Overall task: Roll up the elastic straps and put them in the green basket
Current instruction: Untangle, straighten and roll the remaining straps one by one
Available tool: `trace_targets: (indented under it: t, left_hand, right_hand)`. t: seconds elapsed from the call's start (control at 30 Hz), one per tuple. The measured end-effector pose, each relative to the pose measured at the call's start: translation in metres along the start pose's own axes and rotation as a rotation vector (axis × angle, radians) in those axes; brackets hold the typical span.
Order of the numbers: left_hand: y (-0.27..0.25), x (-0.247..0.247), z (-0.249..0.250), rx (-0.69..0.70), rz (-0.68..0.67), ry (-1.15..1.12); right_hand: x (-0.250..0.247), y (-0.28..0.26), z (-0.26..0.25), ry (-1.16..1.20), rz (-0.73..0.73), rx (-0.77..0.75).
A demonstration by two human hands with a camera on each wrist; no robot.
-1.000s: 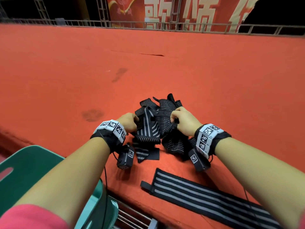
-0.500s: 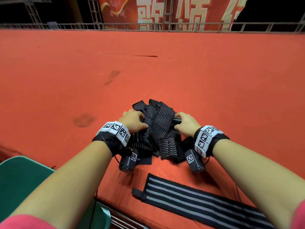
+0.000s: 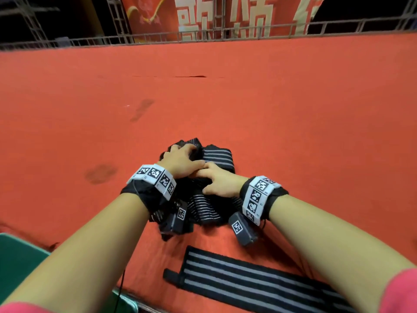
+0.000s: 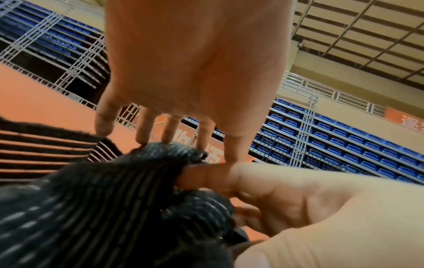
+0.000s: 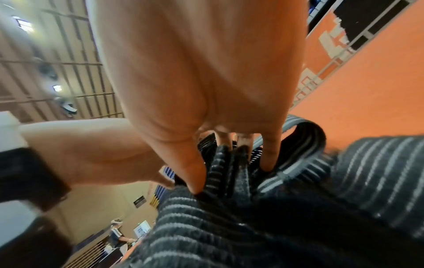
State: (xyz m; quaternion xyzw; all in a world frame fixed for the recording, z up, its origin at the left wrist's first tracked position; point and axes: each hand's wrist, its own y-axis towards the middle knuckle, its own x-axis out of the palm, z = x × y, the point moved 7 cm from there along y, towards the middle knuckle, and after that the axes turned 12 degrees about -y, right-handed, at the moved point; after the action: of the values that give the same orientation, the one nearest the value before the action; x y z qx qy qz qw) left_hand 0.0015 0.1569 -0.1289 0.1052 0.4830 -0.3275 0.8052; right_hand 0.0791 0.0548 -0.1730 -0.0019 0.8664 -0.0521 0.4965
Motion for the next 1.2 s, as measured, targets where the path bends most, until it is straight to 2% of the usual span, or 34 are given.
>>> trace_targets:
  t: [0.13,0.2,0.27,0.33,0.4,0.57,0.67,0.8,1.03,1.2]
  left_hand:
    - [0.004,0.006,0.006,0.004,-0.082,0.091]
    - [0.005,0.011,0.002,-0.008,-0.093,0.145]
    - [0.006,0.015,-0.003,-0.031,-0.114,0.131]
    - [0.005,0.017,-0.006,-0.042,-0.118,0.089]
    - [0.006,0.016,-0.009,-0.040,-0.113,0.083]
    - [0.007,0.011,-0.017,-0.017,-0.105,0.090]
    - [0.008,0.010,-0.019,-0.001,-0.110,0.092]
    - [0.009,0.012,-0.022,0.007,-0.113,0.091]
    - [0.010,0.026,-0.018,0.089,-0.206,0.153]
    - [0.005,0.028,-0.017,0.037,-0.140,0.160]
  right_hand:
    - [-0.012,-0.003,-0.006,-0.005,-0.039,-0.109]
    - [-0.026,-0.008,0.014,0.136,0.036,0.001]
    - [-0.045,-0.011,0.043,0.230,0.256,0.160]
    - [-0.058,-0.015,0.070,0.134,0.419,0.316]
    - [-0.056,-0.013,0.084,0.067,0.390,0.372]
    - [-0.030,0.005,0.090,0.247,0.209,0.312]
    - [-0.029,0.014,0.093,0.192,0.206,0.349]
    - [-0.033,0.019,0.086,-0.013,0.193,0.323]
    - [-0.077,-0.003,0.073,0.109,0.447,0.318]
    - [-0.125,-0.040,0.062,0.159,0.592,0.320]
